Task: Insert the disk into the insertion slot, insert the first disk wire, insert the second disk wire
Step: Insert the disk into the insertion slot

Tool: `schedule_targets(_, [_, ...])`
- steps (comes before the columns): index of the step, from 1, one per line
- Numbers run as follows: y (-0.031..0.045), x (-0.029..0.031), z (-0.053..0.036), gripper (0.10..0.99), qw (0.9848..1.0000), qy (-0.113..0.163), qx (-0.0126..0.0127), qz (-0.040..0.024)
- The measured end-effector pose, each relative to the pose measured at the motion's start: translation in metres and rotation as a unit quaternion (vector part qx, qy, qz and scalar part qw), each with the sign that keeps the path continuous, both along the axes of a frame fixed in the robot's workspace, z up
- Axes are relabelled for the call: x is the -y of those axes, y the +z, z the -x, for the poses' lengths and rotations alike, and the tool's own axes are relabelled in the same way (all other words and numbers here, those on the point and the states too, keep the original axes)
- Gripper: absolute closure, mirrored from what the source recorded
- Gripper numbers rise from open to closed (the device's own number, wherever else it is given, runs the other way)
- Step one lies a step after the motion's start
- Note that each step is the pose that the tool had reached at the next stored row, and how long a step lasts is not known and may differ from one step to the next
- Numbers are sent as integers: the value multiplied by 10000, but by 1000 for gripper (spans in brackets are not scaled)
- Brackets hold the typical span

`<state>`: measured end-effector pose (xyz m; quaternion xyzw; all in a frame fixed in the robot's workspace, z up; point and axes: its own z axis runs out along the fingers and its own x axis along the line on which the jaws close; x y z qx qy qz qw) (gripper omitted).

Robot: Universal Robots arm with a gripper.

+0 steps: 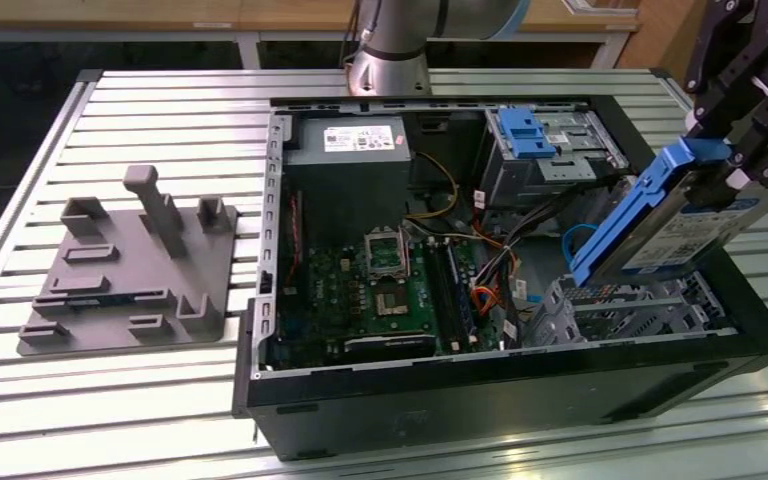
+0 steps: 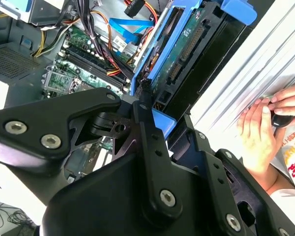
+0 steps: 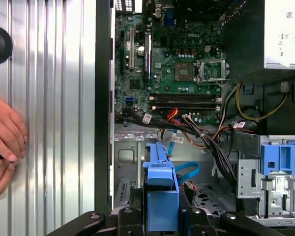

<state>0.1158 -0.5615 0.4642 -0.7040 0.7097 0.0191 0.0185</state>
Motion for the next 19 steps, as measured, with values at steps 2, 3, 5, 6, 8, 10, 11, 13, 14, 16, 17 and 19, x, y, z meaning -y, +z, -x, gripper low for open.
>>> schedule_targets(2, [-11,0,0,725,10000,2,0,1])
schedule_targets(3, [-15,0,1,725,10000,2,0,2])
schedule_targets(5, [-24,0,2,725,10000,2,-1,2])
schedule_targets(6, [-26,0,2,725,10000,2,0,2])
schedule_targets(8, [-30,0,3,725,10000,2,0,3])
schedule_targets(10, [-35,0,4,725,10000,2,0,2])
schedule_targets(11, [-38,0,4,725,10000,2,-1,2])
schedule_targets(13, [-43,0,5,725,10000,2,0,2])
schedule_targets(14, [-47,0,7,725,10000,2,0,2])
schedule_targets(16, [-53,0,9,725,10000,2,0,2])
schedule_targets(17, [-57,0,10,725,10000,2,0,2])
schedule_targets(19, [-64,0,11,725,10000,2,0,2])
